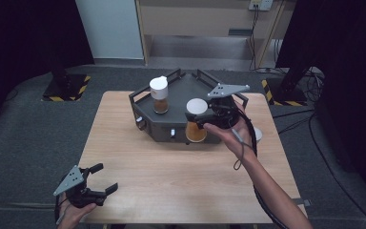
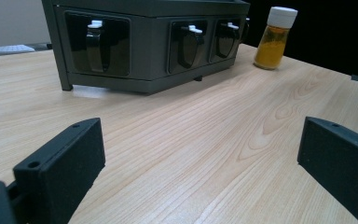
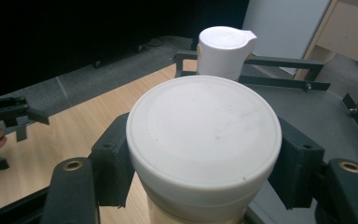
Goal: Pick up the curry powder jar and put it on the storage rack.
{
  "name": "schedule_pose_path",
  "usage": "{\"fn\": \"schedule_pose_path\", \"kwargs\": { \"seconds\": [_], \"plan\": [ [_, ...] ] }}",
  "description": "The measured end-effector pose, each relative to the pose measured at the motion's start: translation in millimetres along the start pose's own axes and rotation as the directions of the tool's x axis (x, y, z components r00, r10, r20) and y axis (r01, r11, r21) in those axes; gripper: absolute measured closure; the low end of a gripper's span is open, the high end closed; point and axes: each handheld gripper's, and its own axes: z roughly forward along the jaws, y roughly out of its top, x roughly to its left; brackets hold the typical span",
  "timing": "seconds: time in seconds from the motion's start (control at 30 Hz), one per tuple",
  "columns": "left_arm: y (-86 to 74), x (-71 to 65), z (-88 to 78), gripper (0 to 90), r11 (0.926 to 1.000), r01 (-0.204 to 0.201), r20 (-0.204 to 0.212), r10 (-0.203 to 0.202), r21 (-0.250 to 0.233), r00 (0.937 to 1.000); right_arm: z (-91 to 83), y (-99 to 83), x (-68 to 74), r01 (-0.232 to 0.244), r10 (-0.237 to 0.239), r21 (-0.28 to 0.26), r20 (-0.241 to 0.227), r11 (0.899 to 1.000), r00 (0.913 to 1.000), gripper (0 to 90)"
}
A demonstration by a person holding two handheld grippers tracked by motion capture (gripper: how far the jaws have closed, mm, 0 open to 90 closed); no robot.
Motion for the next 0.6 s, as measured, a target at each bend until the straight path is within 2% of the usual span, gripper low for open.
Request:
{"fn": "schedule_pose_path", "kwargs": {
  "seconds": [0.43, 0.6],
  "plan": [
    [-0.4, 0.5, -0.4, 0.0, 1.0, 0.003, 0.001, -0.003, -0.001, 1.0, 27.0, 21.9, -13.7, -0.026, 0.026, -0.001, 0.052, 1.0, 0.9983, 33.3],
    [-0.5, 0.8, -0.3, 0.0, 1.0, 0.003, 0.002, -0.003, 0.0, 1.0, 38.5, 25.2, -20.6, -0.042, 0.043, -0.01, 0.066, 0.999, 0.9969, 33.3]
  ]
}}
